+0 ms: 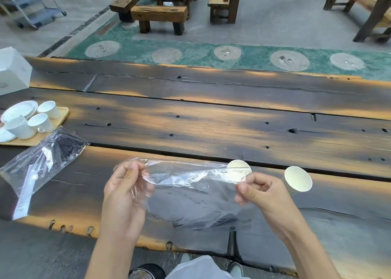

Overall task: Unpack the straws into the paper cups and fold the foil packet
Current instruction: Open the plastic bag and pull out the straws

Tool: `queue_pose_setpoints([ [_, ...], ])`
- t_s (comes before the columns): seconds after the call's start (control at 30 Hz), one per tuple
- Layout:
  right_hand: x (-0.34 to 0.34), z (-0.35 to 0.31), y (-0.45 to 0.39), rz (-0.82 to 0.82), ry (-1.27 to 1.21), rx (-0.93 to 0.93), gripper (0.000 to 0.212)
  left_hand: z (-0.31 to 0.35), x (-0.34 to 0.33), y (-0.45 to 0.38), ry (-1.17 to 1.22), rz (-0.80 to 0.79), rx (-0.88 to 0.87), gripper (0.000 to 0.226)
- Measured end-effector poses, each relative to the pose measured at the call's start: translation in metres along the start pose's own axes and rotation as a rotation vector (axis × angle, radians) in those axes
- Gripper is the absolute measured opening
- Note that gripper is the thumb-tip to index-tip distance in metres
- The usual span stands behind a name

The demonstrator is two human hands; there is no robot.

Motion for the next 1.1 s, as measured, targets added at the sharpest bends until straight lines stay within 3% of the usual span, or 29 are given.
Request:
queue_pose_setpoints([
  [0.2,0.004,-0.002,-0.002,0.291,-0.083,0.116,0.012,-0.006,0.013,-0.002,-0.037,0.016,-0.003,0.018],
  [0.3,0.002,-0.008,0.001,0.285,-0.076,0.142,0.01,-0.006,0.017,-0.003,-0.133,0.034,-0.049,0.016],
  [0.37,0.0,-0.011,0.003,0.239,-0.03,0.153,0.009,0.003,0.017,-0.002,-0.392,0.034,-0.202,0.019],
  [0.47,-0.003,-0.014,0.005,0.21,0.012,0.157,0.009,0.024,0.0,0.005,-0.924,0.015,-0.566,0.039],
  [0.53,-0.008,-0.015,0.005,0.201,0.018,0.15,0.008,0.027,-0.018,0.008,-1.165,-0.152,-0.786,0.039],
  [0.63,-0.012,-0.016,0.006,0.192,0.033,0.157,0.008,0.013,-0.04,0.004,-1.36,-0.509,-0.857,0.049],
  [0.77,-0.012,-0.016,0.008,0.19,0.062,0.169,0.01,0.006,-0.056,-0.002,-1.366,-0.598,-0.958,0.032],
  [0.87,-0.011,-0.017,0.011,0.19,0.081,0.179,0.009,0.005,-0.056,-0.009,-1.274,-0.57,-0.927,0.029],
  [1.0,-0.009,-0.014,0.012,0.207,0.056,0.154,0.011,0.011,-0.049,-0.022,-0.991,-0.427,-0.591,0.022],
  [1.1,-0.013,-0.013,0.011,0.195,0.053,0.146,0.015,0.012,-0.049,-0.028,-0.916,-0.394,-0.393,0.021],
])
Point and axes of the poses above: each hand's wrist, its own y-axis away from the middle knuckle, its own x-axis out of the back of the hand, z = x × y, the point moved 4 cm from there along -y, towards the middle knuckle, and after that the axes turned 8 degrees about -x, right-handed, at the moved point
